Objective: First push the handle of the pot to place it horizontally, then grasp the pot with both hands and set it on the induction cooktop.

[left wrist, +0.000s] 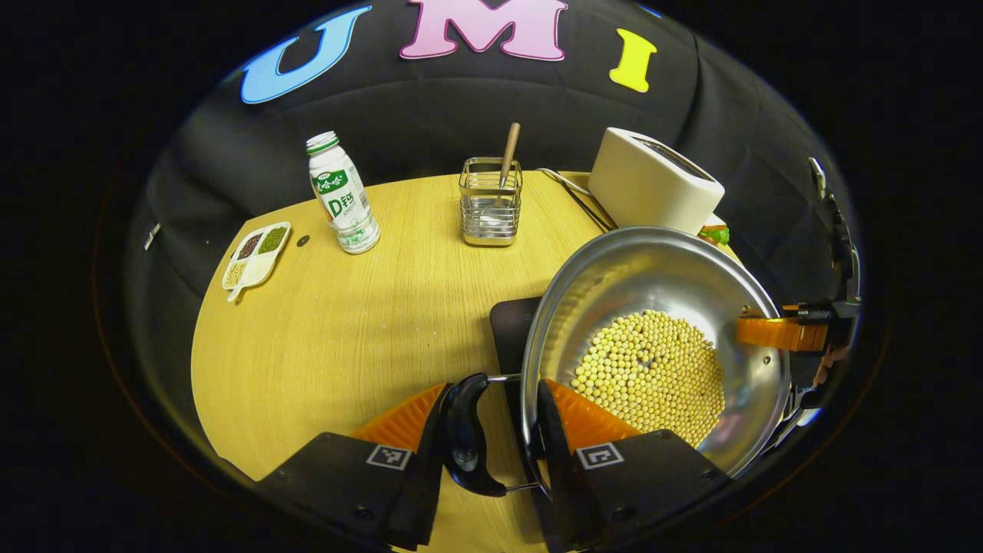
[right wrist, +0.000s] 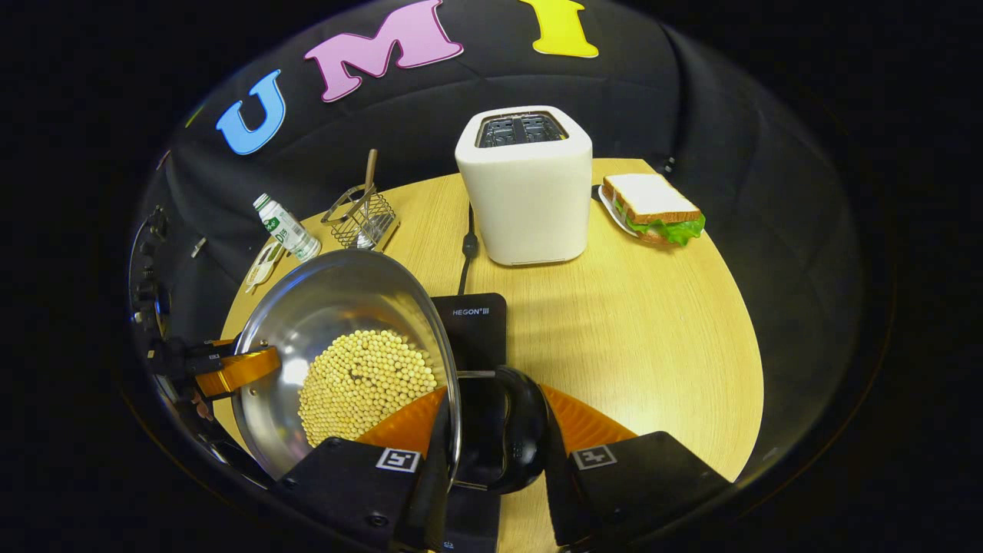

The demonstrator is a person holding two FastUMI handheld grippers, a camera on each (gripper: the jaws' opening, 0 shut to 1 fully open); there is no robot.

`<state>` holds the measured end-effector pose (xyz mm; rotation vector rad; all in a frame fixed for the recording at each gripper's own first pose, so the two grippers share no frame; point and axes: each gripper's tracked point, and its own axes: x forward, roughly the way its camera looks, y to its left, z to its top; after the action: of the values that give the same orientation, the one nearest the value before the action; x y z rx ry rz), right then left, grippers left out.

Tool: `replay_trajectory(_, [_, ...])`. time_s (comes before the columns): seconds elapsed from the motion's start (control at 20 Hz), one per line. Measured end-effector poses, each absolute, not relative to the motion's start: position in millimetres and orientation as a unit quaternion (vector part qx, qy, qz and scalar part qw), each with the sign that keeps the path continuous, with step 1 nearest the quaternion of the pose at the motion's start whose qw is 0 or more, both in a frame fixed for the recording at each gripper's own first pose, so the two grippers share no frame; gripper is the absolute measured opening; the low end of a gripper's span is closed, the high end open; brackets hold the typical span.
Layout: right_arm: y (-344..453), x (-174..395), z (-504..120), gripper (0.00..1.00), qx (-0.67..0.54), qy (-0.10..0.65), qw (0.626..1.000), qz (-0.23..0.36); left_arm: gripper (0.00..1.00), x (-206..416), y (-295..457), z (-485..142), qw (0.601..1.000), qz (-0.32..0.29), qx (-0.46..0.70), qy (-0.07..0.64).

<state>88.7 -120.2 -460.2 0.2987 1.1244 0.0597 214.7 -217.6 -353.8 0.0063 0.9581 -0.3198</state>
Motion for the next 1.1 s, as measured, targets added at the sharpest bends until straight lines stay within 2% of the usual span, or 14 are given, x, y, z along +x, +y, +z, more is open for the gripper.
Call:
replay_trajectory(0.35, [-120.6, 89.6, -458.7, 0.57, 0.144, 0.53, 0.835, 0.024, 0.63, 214.0, -217.0, -351.8, 0.877, -0.152, 0.0, 0.457])
replay_trajectory(0.4, [-121.5, 88.4, -459.6, 0.53, 0.14, 0.531, 0.835, 0.02, 0.64, 214.2, -217.2, -351.7, 0.877, -0.151, 0.002, 0.457])
replay_trajectory(0.45, [-121.9, 88.2, -459.0, 0.61, 0.139, 0.529, 0.837, 0.017, 0.65, 212.8, -214.4, -351.4, 0.878, -0.144, 0.009, 0.457])
replay_trajectory(0.5, [-118.0, 89.1, -451.8, 0.64, 0.148, 0.521, 0.84, 0.021, 0.7, 212.8, -212.0, -348.0, 0.882, -0.137, 0.023, 0.45])
replay_trajectory(0.55, [-114.0, 90.5, -447.3, 0.82, 0.155, 0.514, 0.843, 0.022, 0.79, 212.2, -210.2, -344.5, 0.886, -0.132, 0.043, 0.442])
replay_trajectory(0.6, [-112.8, 90.7, -440.5, 0.87, 0.159, 0.507, 0.847, 0.022, 0.93, 211.2, -207.9, -341.2, 0.888, -0.13, 0.057, 0.437])
replay_trajectory(0.65, [-113.5, 92.5, -434.4, 1.0, 0.158, 0.5, 0.851, 0.018, 0.94, 210.1, -208.9, -335.1, 0.892, -0.131, 0.065, 0.428])
replay_trajectory(0.7, [-115.0, 93.3, -427.5, 0.99, 0.155, 0.491, 0.857, 0.015, 0.97, 209.9, -209.1, -324.6, 0.898, -0.13, 0.069, 0.414])
replay_trajectory(1.1, [-127.2, 95.7, -331.4, 0.99, 0.11, 0.383, 0.917, -0.002, 0.97, 186.3, -203.1, -233.5, 0.934, -0.141, 0.036, 0.325])
